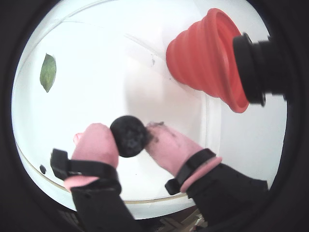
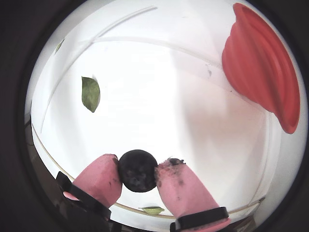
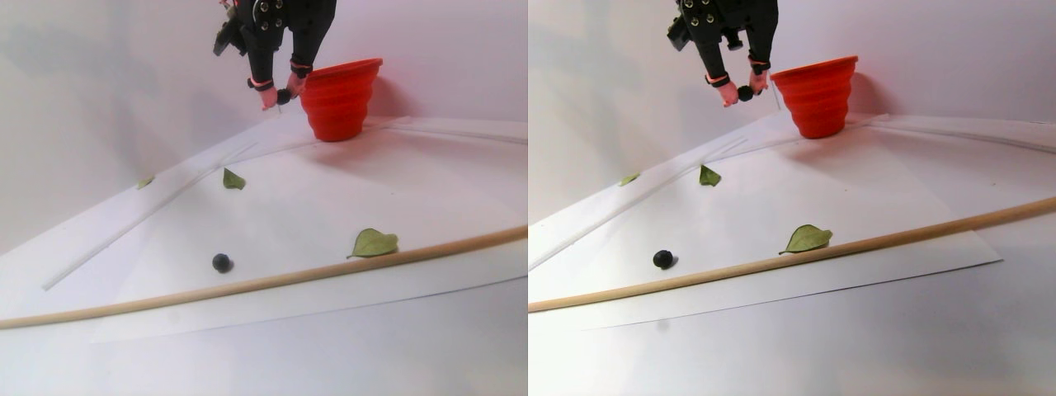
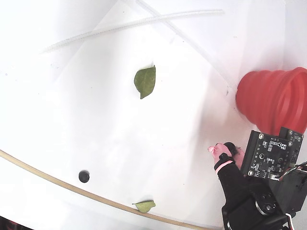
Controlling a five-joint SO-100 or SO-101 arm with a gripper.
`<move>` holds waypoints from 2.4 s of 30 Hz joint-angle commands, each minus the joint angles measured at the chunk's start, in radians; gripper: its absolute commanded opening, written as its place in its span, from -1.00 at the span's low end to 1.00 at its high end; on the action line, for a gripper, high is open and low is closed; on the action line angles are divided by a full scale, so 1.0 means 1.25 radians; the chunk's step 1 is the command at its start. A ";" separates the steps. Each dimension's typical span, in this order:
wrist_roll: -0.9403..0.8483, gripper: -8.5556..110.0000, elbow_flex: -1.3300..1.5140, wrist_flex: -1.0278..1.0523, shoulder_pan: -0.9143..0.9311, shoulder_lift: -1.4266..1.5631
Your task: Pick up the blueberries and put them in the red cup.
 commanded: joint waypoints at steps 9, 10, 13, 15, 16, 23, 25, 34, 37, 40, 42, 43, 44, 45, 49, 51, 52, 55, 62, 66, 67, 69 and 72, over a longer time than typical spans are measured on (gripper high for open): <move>0.017 -0.65 -0.117 0.004 0.061 0.053; 0.020 -0.65 -0.123 0.004 0.064 0.050; 0.025 -0.65 -0.139 0.004 0.072 0.045; 0.028 -0.65 -0.147 0.004 0.075 0.043; 0.029 -0.65 -0.151 0.002 0.079 0.042; 0.053 -0.65 -0.194 -0.001 0.094 0.023; 0.059 -0.65 -0.204 -0.002 0.098 0.020; 0.075 -0.64 -0.232 -0.033 0.119 -0.012; 0.079 -0.64 -0.239 -0.053 0.128 -0.032; 0.085 -0.64 -0.254 -0.060 0.134 -0.048; 0.091 -0.64 -0.263 -0.065 0.137 -0.059; 0.093 -0.64 -0.269 -0.066 0.140 -0.064; 0.097 -0.64 -0.274 -0.069 0.144 -0.069; 0.099 -0.64 -0.280 -0.071 0.145 -0.074; 0.108 -0.64 -0.298 -0.082 0.152 -0.093; 0.114 -0.64 -0.307 -0.088 0.156 -0.102; 0.118 -0.64 -0.310 -0.090 0.157 -0.104; 0.128 -0.64 -0.323 -0.097 0.158 -0.113; 0.146 -0.61 -0.340 -0.113 0.162 -0.130; 0.155 -0.54 -0.344 -0.115 0.161 -0.131; 0.155 -0.53 -0.344 -0.115 0.160 -0.131; 0.155 -0.53 -0.344 -0.115 0.160 -0.129; 0.152 -0.53 -0.342 -0.115 0.157 -0.121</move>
